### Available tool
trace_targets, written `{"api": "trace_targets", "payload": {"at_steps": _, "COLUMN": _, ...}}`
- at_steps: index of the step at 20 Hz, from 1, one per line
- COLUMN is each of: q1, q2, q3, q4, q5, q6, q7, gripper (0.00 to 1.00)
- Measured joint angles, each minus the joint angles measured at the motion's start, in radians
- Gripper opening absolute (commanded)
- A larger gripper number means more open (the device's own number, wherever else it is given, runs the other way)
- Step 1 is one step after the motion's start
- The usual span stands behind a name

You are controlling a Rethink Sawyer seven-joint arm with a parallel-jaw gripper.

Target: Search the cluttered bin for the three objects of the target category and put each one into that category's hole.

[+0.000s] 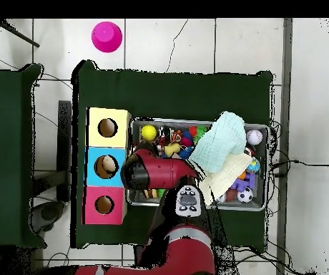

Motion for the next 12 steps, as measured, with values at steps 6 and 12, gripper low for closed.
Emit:
{"api": "trace_targets", "payload": {"at_steps": 6, "q1": 0.009, "q2": -0.008, "q3": 0.0, "q4": 0.0, "q5": 0.004, "q6": 0.095, "q7": 0.0, "gripper": 1.0}}
{"api": "trace_targets", "payload": {"at_steps": 12, "q1": 0.009, "q2": -0.005, "q3": 0.0, "q4": 0.0, "q5": 0.007, "q6": 0.121, "q7": 0.0, "gripper": 1.0}}
